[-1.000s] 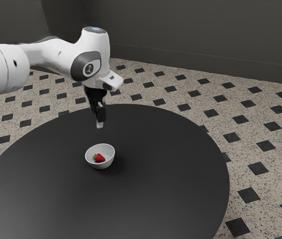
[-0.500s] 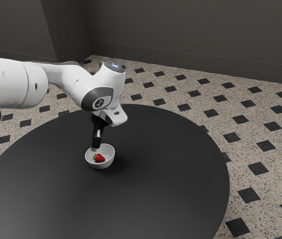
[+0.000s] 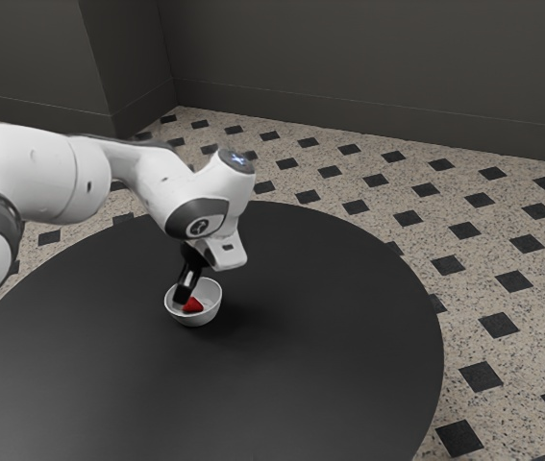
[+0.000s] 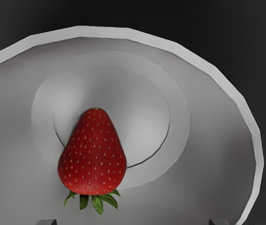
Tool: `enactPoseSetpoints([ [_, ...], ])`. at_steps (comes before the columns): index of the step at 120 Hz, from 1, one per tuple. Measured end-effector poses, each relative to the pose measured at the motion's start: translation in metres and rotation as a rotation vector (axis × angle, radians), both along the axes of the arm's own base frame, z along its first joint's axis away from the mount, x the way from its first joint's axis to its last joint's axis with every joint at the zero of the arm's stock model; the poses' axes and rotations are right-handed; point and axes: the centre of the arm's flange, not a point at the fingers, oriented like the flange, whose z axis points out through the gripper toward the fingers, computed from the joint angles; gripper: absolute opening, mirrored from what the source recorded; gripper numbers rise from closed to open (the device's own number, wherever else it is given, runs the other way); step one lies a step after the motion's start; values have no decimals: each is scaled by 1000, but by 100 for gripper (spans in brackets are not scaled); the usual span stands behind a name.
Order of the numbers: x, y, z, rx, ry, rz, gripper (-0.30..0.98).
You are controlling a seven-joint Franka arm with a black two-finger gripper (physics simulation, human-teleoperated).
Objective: Take strawberry from the bowl
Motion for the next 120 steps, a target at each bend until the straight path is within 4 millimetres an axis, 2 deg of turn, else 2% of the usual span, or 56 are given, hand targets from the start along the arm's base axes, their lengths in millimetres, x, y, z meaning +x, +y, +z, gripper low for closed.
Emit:
enactPoseSetpoints([
  [28,-2,1,-11,12,18,-38,38],
  [77,-1,1,-17,8,23,-59,24],
  [120,7,-3,-14,-11,-35,-81,23],
])
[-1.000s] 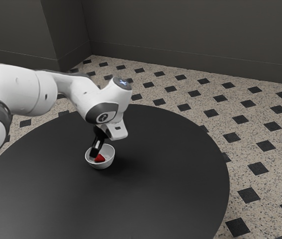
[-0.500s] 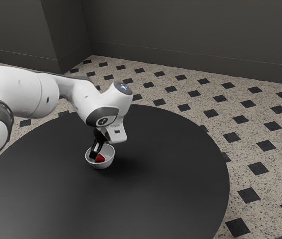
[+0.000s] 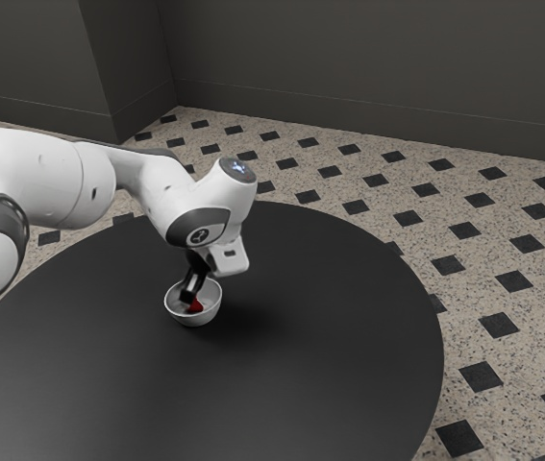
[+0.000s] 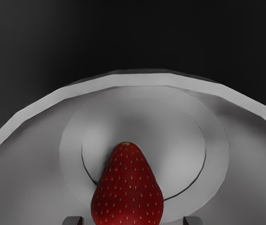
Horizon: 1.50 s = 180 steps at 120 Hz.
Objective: Take strawberry from the bowl
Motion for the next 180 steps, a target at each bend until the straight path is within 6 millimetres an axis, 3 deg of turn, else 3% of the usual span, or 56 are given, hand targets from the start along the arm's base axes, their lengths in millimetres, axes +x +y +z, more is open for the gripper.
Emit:
enactPoseSetpoints([
  [48,6,-5,-19,-19,-34,-6,24],
  [63,5,-3,-23,-14,-39,8,30],
  [92,6,-4,-24,-15,-53,27,12],
  [120,6,-5,-25,-17,-61,36,14],
  [135,7,-7,-9,-17,-86,31,-3],
  [159,8,-24,29,-15,-140,8,-7],
  [180,14,-51,71,-26,-213,-24,-8],
])
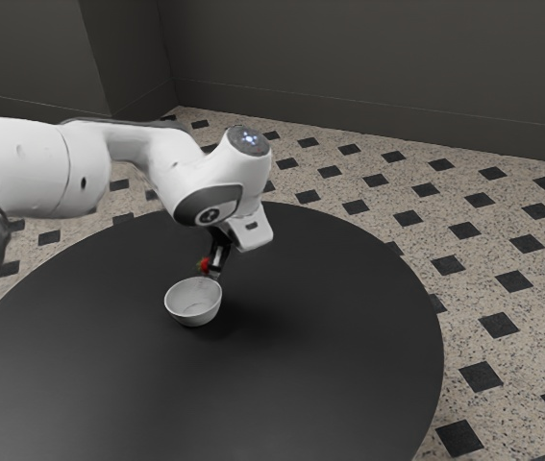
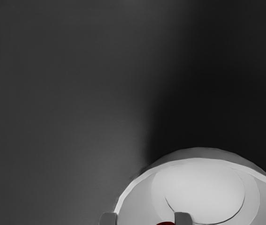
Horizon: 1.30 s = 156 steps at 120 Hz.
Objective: Take strawberry from the bowl
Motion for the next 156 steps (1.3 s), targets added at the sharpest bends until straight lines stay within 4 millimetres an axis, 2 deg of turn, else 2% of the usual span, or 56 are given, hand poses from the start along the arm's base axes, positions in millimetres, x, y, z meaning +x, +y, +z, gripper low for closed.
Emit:
enactPoseSetpoints([
  [8,6,-13,13,-7,-32,-15,-8],
  [17,14,-32,14,-15,-53,-34,-8],
  [29,22,-63,8,-37,-68,-66,-8],
  [40,22,-93,-2,-62,-74,-99,-8],
  [49,28,-119,-13,-86,-86,-122,-8],
  [57,34,-135,-23,-108,-98,-133,-8],
  [73,37,-145,-50,-134,-105,-132,-7],
  [82,37,-148,-56,-151,-111,-121,-4],
  [104,36,-150,-59,-188,-108,-92,31],
  [117,36,-150,-59,-200,-104,-83,46],
  [122,36,-151,-54,-210,-109,-77,50],
  [126,37,-150,-40,-227,-124,-64,53],
  [132,38,-142,10,-261,-176,-28,56],
  [136,39,-113,58,-297,-224,54,58],
  [143,26,-25,139,-400,-286,298,60],
  [149,5,44,195,-494,-325,492,62],
  [152,-4,77,210,-524,-331,582,63],
  [156,-11,117,215,-549,-320,690,64],
])
